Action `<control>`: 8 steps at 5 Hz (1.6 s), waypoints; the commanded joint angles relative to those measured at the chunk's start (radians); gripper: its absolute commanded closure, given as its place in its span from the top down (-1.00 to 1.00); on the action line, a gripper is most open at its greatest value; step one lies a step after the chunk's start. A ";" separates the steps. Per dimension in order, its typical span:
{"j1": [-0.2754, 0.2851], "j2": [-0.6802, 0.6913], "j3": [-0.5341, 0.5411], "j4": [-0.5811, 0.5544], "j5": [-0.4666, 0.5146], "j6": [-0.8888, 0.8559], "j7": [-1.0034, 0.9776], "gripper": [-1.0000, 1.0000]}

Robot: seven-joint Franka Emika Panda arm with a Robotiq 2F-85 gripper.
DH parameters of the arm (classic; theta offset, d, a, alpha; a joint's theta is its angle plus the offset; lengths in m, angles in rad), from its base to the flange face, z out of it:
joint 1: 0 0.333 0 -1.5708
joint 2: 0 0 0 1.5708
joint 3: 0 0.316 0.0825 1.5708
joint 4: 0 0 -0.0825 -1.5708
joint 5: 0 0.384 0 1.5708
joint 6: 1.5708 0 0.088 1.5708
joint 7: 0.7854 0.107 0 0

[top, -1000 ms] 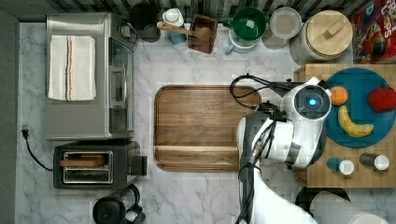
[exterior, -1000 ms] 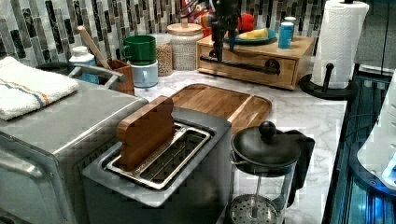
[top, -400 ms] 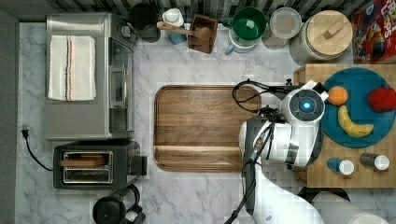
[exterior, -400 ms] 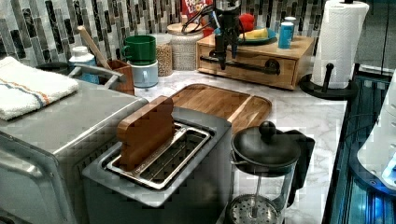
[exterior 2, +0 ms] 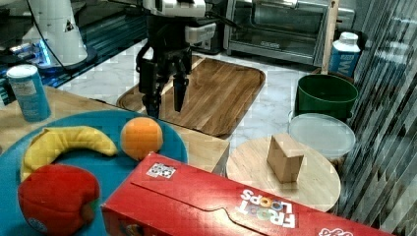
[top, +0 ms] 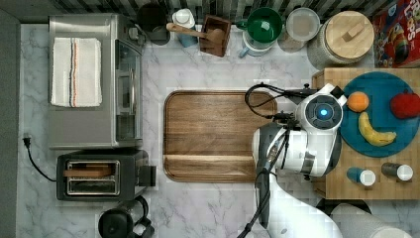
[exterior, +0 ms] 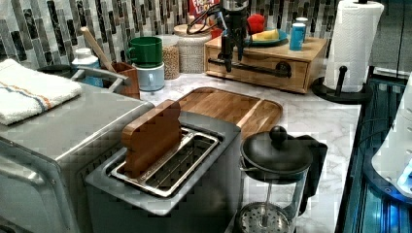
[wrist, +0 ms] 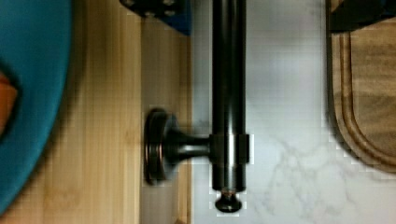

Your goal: Open the drawer.

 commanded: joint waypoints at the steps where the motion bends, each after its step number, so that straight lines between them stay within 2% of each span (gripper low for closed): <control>1: 0.038 0.042 0.028 -0.008 0.078 0.054 0.094 1.00; 3: 0.072 0.003 0.049 -0.039 0.076 0.016 0.179 1.00; 4: 0.077 0.034 0.078 -0.019 0.092 0.015 0.143 1.00; 6: 0.093 0.069 0.142 -0.019 0.160 -0.002 0.069 1.00; 7: 0.088 0.055 0.188 -0.029 0.229 -0.060 0.000 1.00; 8: 0.100 0.017 0.222 -0.056 0.250 -0.103 0.037 1.00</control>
